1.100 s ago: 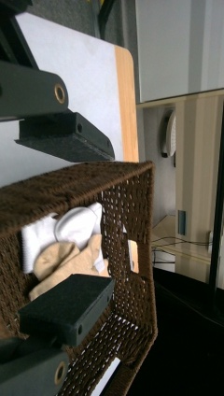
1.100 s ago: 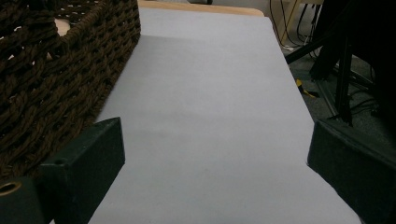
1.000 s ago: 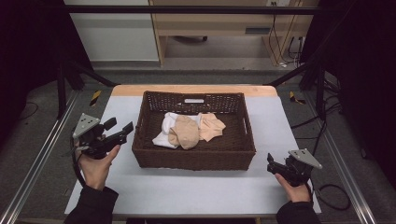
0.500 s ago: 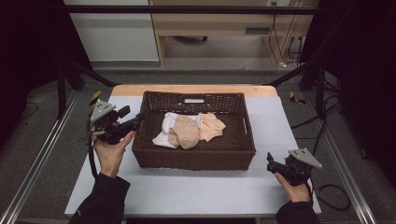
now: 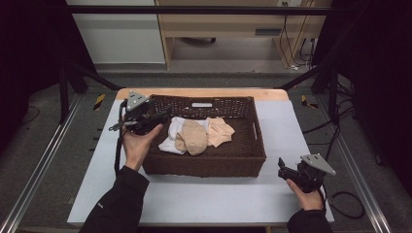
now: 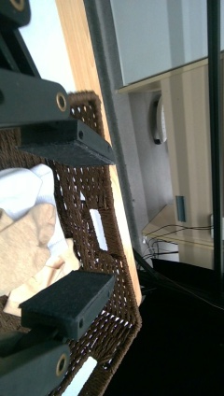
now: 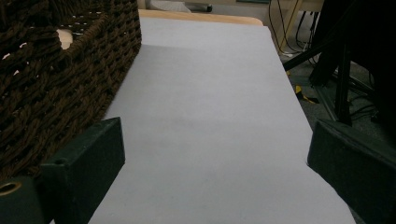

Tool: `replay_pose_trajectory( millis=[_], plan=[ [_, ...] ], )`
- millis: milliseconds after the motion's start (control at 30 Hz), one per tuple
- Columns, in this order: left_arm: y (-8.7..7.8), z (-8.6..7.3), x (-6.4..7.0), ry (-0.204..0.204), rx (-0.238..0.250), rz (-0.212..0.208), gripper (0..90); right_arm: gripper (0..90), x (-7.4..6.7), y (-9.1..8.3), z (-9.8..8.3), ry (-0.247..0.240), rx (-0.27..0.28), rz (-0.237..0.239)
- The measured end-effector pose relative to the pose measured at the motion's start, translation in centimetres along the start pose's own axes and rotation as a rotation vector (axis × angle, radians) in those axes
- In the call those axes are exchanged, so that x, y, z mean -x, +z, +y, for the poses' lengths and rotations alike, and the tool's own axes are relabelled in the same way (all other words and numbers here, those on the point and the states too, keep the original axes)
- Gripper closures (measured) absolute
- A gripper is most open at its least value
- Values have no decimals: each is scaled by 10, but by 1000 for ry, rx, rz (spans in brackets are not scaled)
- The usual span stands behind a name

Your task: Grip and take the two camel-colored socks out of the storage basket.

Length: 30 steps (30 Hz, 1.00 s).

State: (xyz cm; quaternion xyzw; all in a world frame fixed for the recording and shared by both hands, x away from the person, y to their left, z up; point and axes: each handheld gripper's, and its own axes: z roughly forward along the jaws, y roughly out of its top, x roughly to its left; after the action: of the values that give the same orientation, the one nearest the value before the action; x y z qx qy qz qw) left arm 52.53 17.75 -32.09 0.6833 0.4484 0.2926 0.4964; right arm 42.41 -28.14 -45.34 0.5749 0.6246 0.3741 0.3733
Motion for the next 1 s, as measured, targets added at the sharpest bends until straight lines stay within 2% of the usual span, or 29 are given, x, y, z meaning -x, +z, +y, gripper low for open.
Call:
replay_pose_trajectory(
  millis=[100, 233, 367, 500, 667, 767, 800, 833, 867, 900, 933, 1000],
  plan=[
    [10, 3, 5, 22, -8, 3, 357, 44, 0, 0, 0, -2, 1, 0],
    [25, 3, 11, 27, -23, -8, 358, 44, 0, 0, 0, -3, 0, 1],
    [42, 0, 13, 49, -70, 4, 359, 44, 0, 0, 0, -5, 0, 0],
    [60, -7, 11, 47, -104, -2, 358, 44, 0, 1, 0, -4, 1, 1],
    [79, -18, 8, 60, -165, 33, 364, 44, 0, 1, 0, -3, -4, 2],
    [83, -20, 10, 60, -176, 29, 373, 44, 0, 1, 0, -3, -2, 2],
    [87, -23, 11, 83, -193, 30, 381, 44, 0, 1, 0, -3, -3, 1],
    [87, -23, 11, 83, -193, 30, 387, 44, 0, 1, 0, -3, -3, 1],
    [90, -25, 13, 101, -210, 31, 387, 44, 0, 1, 0, -7, -5, 1],
    [92, -27, 13, 103, -218, 30, 390, 44, 0, 1, 0, -7, -5, 1],
    [97, -31, 14, 106, -247, 32, 393, 44, 0, 1, 0, -8, -4, 1],
    [100, -32, 14, 111, -258, 35, 395, 44, 0, 1, 0, -8, -5, 1]
  ],
)
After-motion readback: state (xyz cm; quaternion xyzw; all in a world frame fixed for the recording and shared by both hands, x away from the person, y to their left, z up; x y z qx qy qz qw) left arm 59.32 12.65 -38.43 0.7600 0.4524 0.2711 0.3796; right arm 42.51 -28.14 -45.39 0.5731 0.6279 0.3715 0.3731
